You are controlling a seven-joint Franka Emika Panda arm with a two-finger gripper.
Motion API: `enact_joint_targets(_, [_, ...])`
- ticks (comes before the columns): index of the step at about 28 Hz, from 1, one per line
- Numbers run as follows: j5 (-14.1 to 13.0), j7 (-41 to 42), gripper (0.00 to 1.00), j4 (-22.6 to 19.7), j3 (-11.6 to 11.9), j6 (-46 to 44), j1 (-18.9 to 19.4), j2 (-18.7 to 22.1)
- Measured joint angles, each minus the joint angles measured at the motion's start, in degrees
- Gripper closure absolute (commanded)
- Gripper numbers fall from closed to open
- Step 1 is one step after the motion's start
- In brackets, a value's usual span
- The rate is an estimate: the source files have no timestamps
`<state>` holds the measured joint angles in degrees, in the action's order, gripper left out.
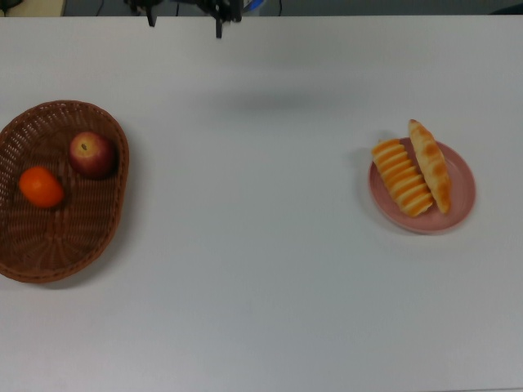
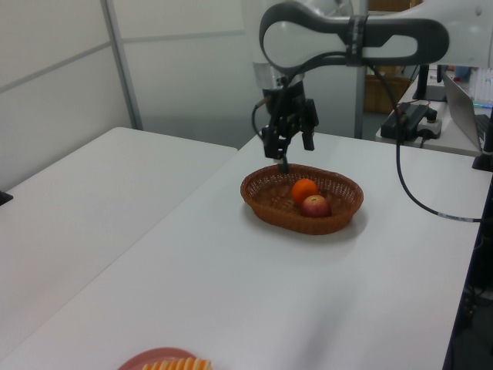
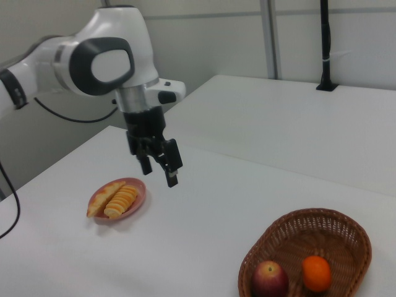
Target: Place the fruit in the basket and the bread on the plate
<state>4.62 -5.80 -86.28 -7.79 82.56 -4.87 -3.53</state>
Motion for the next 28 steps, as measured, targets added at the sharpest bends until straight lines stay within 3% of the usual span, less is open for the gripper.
enact_joint_targets(6, [0.0, 4.8, 0.0, 0.2, 0.0, -5.1, -0.1, 2.7])
enact_joint_targets(15, [0.0, 5.6, 0.0, 0.2, 0.5, -7.4, -0.7, 4.6])
enact_joint_targets(28, [-2.2, 5.8, 0.0, -1.2, 0.9, 7.3, -1.8, 2.8])
